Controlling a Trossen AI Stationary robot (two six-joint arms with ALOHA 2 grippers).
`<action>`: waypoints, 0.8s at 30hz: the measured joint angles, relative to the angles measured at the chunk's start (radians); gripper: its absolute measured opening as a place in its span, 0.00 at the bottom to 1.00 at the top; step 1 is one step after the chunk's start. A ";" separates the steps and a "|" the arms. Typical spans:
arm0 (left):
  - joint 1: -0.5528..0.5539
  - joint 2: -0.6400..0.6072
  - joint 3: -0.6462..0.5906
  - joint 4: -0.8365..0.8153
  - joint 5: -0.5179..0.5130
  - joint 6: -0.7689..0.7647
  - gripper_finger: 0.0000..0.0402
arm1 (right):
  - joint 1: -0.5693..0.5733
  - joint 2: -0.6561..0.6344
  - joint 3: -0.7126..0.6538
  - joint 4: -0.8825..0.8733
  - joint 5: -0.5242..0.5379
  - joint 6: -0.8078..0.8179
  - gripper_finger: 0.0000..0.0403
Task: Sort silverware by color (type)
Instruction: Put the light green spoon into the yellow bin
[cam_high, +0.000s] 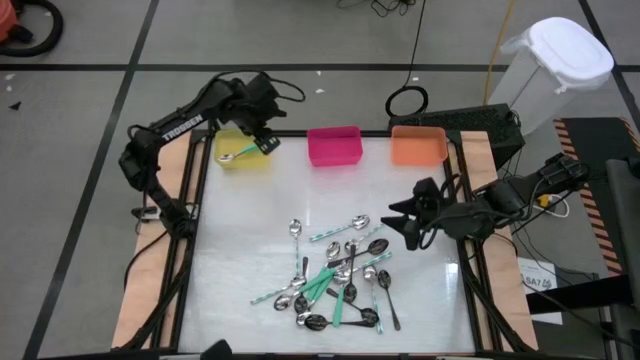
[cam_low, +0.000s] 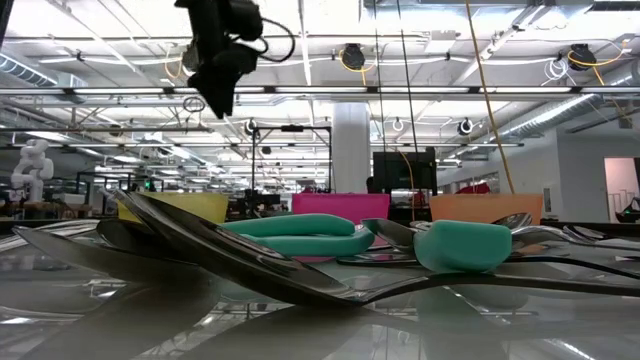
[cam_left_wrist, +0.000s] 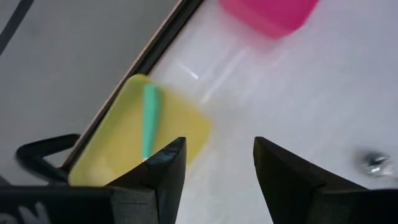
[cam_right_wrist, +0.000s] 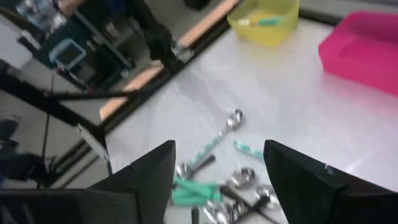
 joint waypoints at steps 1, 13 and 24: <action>-0.018 0.000 0.005 -0.002 0.000 -0.020 0.46 | 0.000 0.000 0.000 -0.012 -0.015 0.008 0.60; -0.282 0.000 0.014 0.000 0.011 -0.276 0.46 | 0.000 0.000 0.000 -0.169 -0.148 0.004 0.60; -0.520 0.001 0.014 0.026 0.006 -0.553 0.46 | 0.000 0.000 0.000 -0.285 -0.226 -0.086 0.60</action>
